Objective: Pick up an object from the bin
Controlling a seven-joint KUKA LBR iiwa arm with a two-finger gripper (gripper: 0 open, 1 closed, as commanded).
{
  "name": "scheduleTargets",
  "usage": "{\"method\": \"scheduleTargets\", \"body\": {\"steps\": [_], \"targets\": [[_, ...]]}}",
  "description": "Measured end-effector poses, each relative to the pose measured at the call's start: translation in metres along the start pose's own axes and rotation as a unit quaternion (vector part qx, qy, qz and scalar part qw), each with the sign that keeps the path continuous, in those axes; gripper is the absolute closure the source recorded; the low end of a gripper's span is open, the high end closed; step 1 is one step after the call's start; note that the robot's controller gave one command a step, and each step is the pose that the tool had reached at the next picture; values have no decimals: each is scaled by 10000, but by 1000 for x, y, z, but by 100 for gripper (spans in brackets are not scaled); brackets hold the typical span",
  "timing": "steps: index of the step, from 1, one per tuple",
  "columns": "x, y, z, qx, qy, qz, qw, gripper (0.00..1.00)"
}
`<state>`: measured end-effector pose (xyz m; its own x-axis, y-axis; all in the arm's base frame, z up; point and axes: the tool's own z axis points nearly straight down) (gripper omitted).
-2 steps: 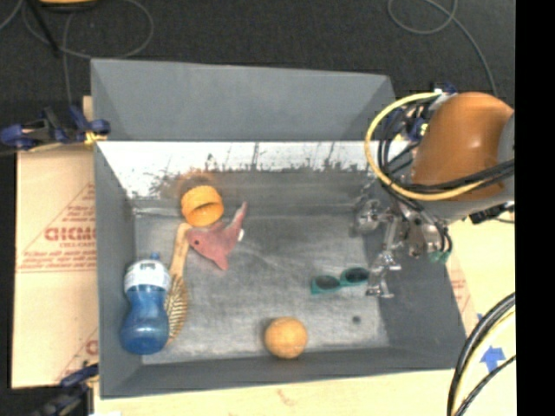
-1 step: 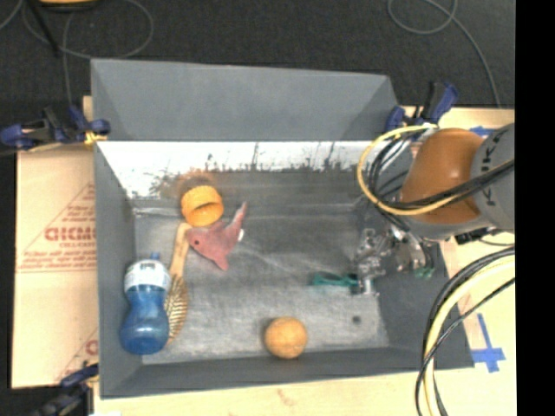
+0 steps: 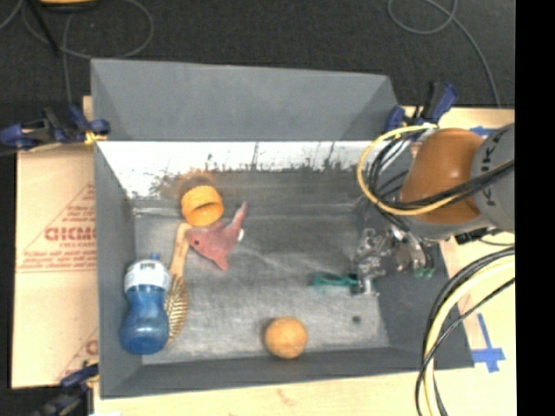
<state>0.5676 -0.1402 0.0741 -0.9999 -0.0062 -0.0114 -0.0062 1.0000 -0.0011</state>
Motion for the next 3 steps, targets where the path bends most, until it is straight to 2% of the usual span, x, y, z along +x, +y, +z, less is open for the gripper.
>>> {"method": "scheduleTargets", "body": {"steps": [1, 2, 3], "targets": [[9, 11, -46, -1, 66, -97, 9999, 100], [8, 10, -66, -6, 38, -62, 10000, 0], [8, 9, -50, -12, 40, -32, 10000, 0]]}}
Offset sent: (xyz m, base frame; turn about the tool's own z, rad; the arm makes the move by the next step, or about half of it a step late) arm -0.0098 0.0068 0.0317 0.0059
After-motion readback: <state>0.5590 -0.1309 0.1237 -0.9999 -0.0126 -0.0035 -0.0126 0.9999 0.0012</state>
